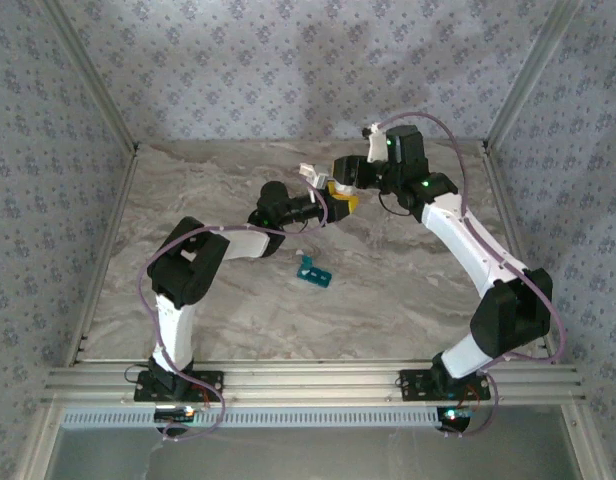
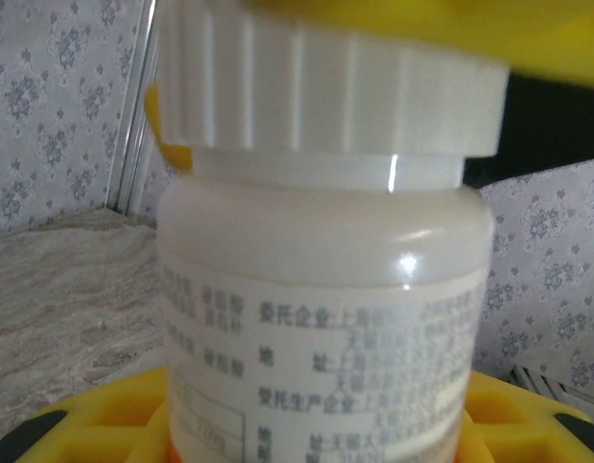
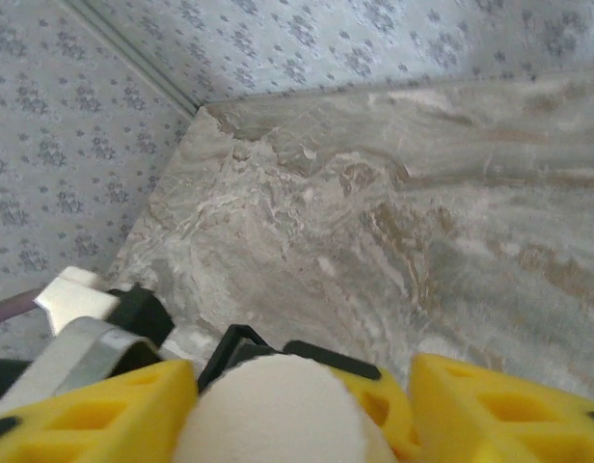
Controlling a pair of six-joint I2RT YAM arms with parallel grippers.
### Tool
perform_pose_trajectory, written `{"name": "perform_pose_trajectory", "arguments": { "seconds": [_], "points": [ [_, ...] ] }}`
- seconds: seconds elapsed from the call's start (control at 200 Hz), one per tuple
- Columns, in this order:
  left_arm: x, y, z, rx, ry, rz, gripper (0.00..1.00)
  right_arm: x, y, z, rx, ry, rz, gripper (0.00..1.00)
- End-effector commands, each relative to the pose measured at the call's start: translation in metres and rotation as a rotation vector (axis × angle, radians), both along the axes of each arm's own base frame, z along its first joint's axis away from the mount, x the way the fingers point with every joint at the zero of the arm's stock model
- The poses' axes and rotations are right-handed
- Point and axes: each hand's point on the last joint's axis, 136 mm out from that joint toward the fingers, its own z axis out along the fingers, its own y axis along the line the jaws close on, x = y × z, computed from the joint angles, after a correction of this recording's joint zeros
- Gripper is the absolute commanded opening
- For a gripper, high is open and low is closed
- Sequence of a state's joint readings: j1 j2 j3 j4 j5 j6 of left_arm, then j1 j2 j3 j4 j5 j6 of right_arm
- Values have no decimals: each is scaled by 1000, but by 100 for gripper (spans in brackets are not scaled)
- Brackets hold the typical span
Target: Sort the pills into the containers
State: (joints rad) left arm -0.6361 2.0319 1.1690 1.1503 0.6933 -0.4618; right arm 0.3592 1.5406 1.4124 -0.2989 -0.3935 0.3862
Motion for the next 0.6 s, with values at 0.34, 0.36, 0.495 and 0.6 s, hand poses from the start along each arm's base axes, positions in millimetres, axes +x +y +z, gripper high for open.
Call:
{"name": "perform_pose_trajectory", "arguments": {
  "seconds": [0.34,0.36,0.495,0.6],
  "points": [
    [-9,-9,12,24,-173,12,0,-28,-46,63,77,-50,-35,82],
    [-9,-10,10,29,-177,16,0,-29,-48,62,75,-40,-38,82],
    [-12,-16,2,64,-225,36,0,-33,-63,58,48,17,-57,82],
    [-18,-22,-3,79,-266,29,0,-41,-72,44,-27,104,-56,81]
  ]
}}
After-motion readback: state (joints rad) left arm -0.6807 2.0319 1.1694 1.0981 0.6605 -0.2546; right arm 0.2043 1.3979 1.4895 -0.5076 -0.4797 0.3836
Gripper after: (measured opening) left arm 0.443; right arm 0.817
